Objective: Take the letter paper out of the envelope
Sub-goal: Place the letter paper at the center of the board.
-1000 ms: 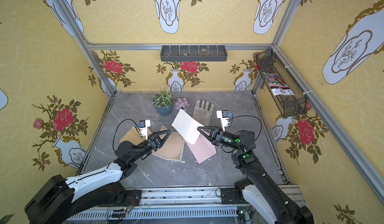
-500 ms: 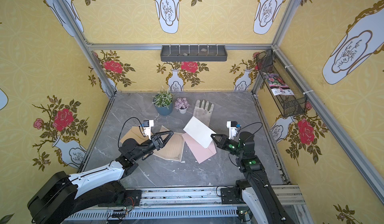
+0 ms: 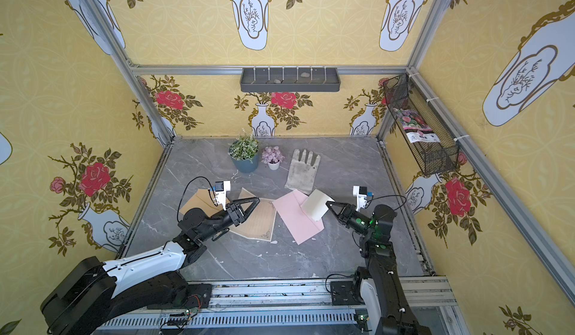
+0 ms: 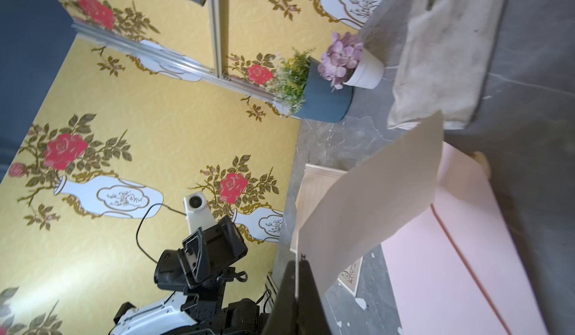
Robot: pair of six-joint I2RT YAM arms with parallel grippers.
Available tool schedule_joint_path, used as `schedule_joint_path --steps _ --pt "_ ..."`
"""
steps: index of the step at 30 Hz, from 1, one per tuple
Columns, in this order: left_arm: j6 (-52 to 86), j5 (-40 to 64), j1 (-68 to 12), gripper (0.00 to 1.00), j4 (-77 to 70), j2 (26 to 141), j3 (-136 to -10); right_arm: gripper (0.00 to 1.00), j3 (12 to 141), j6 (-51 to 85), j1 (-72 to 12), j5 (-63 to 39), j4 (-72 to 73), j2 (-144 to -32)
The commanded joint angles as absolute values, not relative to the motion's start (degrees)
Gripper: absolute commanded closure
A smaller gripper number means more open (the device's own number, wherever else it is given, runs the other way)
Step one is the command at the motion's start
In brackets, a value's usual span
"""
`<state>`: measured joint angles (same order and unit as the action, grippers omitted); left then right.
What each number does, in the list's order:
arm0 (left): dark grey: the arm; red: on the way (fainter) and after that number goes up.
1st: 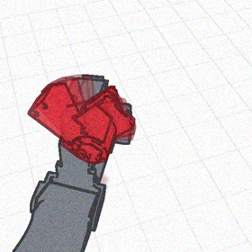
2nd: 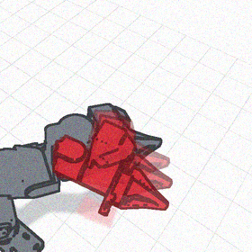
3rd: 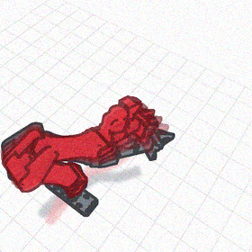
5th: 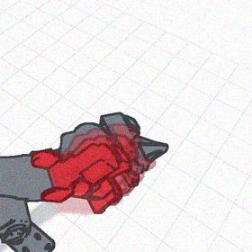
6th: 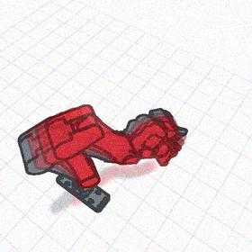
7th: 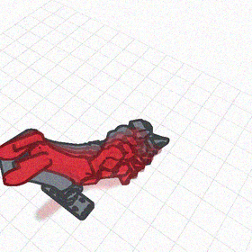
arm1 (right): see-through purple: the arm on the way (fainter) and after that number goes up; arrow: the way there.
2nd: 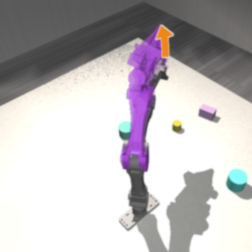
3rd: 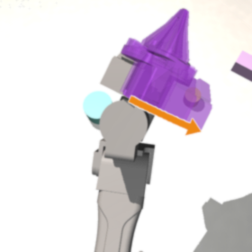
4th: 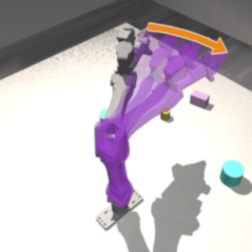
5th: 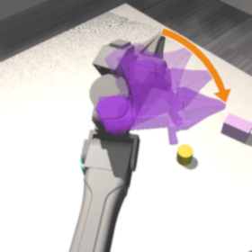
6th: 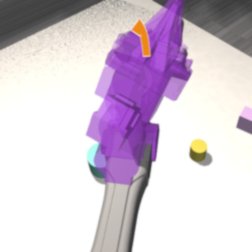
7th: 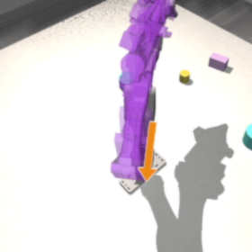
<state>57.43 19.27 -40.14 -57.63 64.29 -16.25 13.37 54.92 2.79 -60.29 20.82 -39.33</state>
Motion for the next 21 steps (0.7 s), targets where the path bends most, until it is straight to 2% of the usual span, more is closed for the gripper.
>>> schedule_joint_path --steps 1,7,13,21 --pt "56.4 19.3 -40.1 0.58 -57.4 65.7 -16.9 1.0 17.4 48.5 -4.4 -55.5 9.8 -35.5" --pt "56.4 19.2 -40.1 0.58 -58.1 68.0 -17.5 1.0 15.3 52.8 -18.8 -49.8 10.9 -33.6" --pt "56.6 19.8 -40.1 0.58 -57.9 68.8 -18.3 1.0 8.7 54.9 -29.6 -44.9 12.0 -38.9" --pt "56.8 20.0 -40.1 0.59 -57.8 69.0 -18.6 1.0 8.6 49.0 -31.6 -32.3 -2.1 -41.6"
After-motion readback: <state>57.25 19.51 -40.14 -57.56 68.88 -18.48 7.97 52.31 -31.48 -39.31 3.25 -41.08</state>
